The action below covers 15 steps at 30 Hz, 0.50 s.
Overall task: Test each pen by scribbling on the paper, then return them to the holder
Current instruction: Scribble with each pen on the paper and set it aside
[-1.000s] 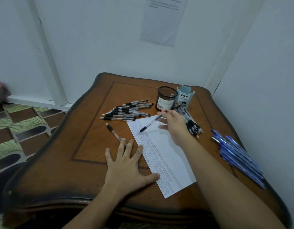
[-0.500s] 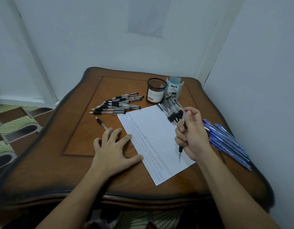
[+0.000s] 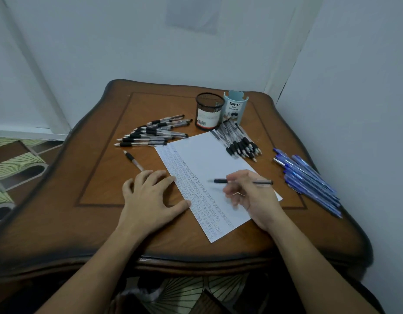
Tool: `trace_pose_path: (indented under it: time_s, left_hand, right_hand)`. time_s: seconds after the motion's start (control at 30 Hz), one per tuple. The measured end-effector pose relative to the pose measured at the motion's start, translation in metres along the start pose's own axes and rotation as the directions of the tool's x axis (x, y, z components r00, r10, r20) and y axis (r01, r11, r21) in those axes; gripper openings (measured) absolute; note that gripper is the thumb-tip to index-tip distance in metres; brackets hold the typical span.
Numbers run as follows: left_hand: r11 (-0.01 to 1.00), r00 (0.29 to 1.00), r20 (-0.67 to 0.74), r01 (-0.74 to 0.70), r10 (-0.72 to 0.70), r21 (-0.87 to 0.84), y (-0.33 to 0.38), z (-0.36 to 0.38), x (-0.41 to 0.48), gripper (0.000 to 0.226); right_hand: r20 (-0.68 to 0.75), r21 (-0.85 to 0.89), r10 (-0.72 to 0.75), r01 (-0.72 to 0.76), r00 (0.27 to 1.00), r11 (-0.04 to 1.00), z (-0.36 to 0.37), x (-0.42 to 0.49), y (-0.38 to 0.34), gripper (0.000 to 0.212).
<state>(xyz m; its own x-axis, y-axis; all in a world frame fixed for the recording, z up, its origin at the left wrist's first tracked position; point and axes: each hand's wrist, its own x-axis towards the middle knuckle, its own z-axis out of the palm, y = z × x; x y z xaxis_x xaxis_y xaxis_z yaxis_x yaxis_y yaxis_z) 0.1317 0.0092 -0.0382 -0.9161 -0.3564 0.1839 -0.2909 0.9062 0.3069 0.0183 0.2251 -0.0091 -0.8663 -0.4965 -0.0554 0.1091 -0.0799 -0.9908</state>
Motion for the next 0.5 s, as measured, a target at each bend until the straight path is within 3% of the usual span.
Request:
trace_pose_path:
  time_s: [0.13, 0.27, 0.5]
  left_hand:
    - [1.000, 1.000, -0.011, -0.013, 0.013, -0.006, 0.001, 0.000, 0.000, 0.086]
    - [1.000, 0.999, -0.035, -0.016, 0.016, -0.007, 0.002, 0.002, -0.001, 0.084]
    - [1.000, 0.999, -0.049, -0.020, 0.019, -0.009, 0.001, 0.003, -0.002, 0.082]
  right_hand:
    - [-0.003, -0.139, -0.022, 0.022, 1.000, 0.990, 0.002, -0.003, 0.008, 0.033]
    - [0.101, -0.212, 0.011, 0.010, 0.995, 0.977, 0.003, -0.006, 0.007, 0.017]
    - [-0.034, -0.394, -0.066, 0.048, 0.997, 0.918, 0.010, -0.009, 0.019, 0.043]
